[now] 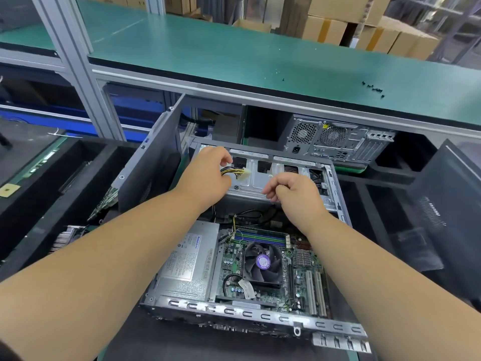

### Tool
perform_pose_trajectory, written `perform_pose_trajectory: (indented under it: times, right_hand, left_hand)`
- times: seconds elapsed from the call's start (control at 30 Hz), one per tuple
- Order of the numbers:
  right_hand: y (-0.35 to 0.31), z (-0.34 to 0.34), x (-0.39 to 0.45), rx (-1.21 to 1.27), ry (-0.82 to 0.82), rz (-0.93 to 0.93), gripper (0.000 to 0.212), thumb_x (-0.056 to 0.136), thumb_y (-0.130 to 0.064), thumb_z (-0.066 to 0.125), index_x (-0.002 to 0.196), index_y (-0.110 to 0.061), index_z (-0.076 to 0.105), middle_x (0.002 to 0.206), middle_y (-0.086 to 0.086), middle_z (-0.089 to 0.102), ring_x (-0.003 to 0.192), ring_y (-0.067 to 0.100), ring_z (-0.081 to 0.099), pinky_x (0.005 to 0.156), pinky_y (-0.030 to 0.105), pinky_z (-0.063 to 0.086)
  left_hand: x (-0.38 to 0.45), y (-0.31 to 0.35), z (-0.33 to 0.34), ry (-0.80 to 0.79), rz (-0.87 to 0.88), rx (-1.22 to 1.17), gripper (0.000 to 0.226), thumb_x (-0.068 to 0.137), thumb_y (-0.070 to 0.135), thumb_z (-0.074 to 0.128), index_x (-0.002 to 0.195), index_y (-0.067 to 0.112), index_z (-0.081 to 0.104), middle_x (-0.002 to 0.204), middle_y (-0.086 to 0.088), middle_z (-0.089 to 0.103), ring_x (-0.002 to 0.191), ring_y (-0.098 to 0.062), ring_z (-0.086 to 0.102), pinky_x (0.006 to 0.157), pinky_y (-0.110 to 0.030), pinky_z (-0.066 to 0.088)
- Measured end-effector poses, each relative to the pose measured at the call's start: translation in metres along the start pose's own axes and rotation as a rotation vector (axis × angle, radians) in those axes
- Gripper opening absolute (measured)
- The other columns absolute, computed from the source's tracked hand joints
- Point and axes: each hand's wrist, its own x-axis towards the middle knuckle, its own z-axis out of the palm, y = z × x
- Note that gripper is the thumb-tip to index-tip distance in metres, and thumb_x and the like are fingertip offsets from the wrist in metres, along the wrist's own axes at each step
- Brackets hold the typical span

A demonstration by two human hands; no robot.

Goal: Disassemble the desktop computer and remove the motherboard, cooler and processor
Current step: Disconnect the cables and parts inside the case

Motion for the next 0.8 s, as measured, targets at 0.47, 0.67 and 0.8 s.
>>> perform_pose_trajectory:
  times: [0.47,0.67,0.8]
  right_hand:
    - [0.041,0.01,-0.021,-0.436,-0.433,0.22,0.033,0.097,-0.017,0.049,0.127,-0.021,0.063,0.128,0.004,0.063,0.086,0.01,0.057,0.074,0.022,0.044]
    - [0.054,0.032,-0.017,-0.653,-0.554,0.351,0.063,0.105,-0.047,0.034,0.157,-0.017,0.016,0.162,0.012,0.014,0.147,0.038,0.015,0.119,0.044,0.02]
    - [0.059,0.034,-0.016,-0.75,-0.519,0.346,0.065,0.104,-0.049,0.031,0.157,-0.017,0.012,0.16,0.019,0.012,0.144,0.04,0.014,0.115,0.043,0.019]
  left_hand:
    - [-0.03,0.013,-0.016,0.079,0.058,-0.041,0.026,0.077,0.016,0.062,0.094,0.027,0.045,0.083,0.01,0.045,0.071,-0.01,0.045,0.06,-0.03,0.04]
    - [-0.043,0.018,-0.02,-0.326,0.077,-0.001,0.013,0.08,0.019,0.061,0.082,0.032,0.062,0.073,0.012,0.064,0.066,0.0,0.057,0.069,-0.029,0.053]
    - [-0.039,0.018,-0.017,-0.451,0.065,0.068,0.016,0.087,0.023,0.061,0.093,0.035,0.07,0.087,0.016,0.07,0.081,0.003,0.063,0.081,-0.027,0.055]
